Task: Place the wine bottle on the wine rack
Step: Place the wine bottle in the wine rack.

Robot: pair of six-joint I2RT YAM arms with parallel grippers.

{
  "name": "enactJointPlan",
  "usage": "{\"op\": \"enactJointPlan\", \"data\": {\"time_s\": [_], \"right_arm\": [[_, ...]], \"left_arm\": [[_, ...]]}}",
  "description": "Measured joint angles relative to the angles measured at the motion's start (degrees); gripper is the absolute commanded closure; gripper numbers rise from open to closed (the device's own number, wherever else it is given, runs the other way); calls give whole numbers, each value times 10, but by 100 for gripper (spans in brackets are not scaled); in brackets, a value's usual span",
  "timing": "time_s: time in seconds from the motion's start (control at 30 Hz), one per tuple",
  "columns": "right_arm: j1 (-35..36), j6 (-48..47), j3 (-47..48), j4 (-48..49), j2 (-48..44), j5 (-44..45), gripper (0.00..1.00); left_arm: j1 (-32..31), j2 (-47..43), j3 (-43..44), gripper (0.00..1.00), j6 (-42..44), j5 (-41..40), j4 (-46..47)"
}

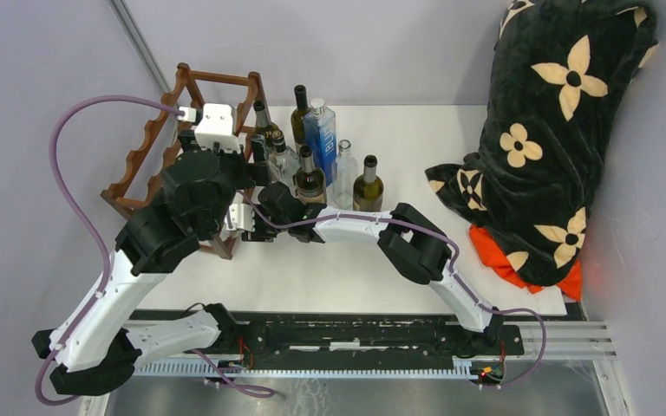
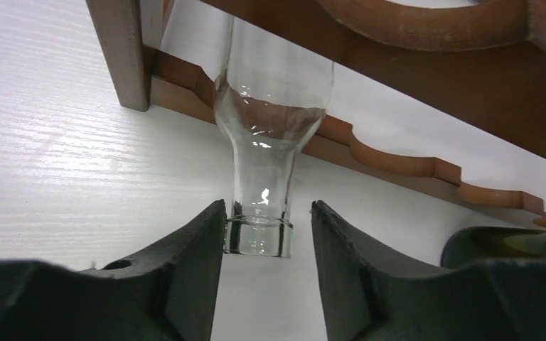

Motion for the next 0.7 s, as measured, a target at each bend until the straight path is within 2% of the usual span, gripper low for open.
{"op": "enactJointPlan", "data": {"time_s": [0.37,0.47,0.57,0.7], "right_arm": [[0,-6,12,-4,19,-16,53],[0,-7,12,-4,19,-15,64],[0,-7,12,-3,19,-11,81],[0,-7,10,1,19,-9,92]], "left_arm": [[0,13,20,7,0,0,-15],[0,14,22,7,0,0,-17],[0,14,24,8,0,0,-22],[0,14,24,7,0,0,-25]]}}
